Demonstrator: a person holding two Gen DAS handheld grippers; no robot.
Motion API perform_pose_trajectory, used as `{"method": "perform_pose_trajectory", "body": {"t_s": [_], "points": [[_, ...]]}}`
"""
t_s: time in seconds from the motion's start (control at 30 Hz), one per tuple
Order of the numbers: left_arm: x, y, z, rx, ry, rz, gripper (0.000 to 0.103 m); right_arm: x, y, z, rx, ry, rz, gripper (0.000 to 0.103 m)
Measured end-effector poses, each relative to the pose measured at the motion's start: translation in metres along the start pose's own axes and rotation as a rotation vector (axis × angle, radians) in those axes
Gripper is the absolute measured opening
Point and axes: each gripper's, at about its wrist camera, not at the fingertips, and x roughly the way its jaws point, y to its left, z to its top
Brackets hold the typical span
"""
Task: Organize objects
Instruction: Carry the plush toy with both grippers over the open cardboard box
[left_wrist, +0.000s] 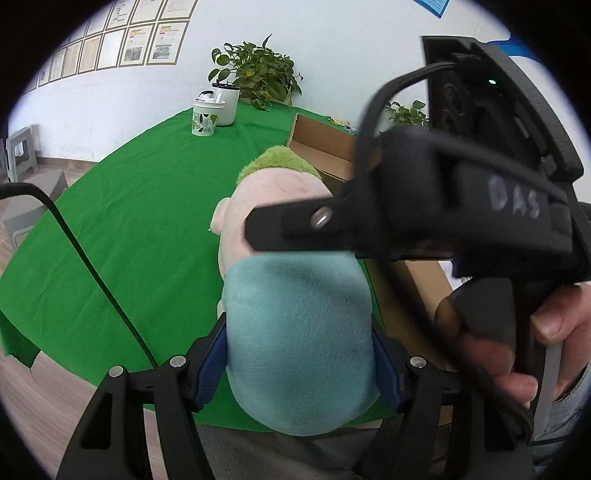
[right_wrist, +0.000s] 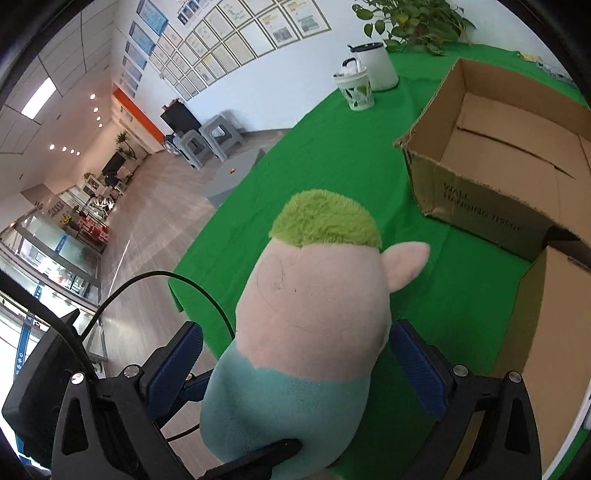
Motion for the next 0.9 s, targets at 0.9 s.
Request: {"method": "perform_pose_trajectory", "body": {"t_s": [0.9], "points": [[-0.017, -0.122, 0.061, 0.465, -0.218, -0.129, 0.066, -0.141, -0.017, -0.007, -0.015, -0.391, -0.289, 0.080]]}}
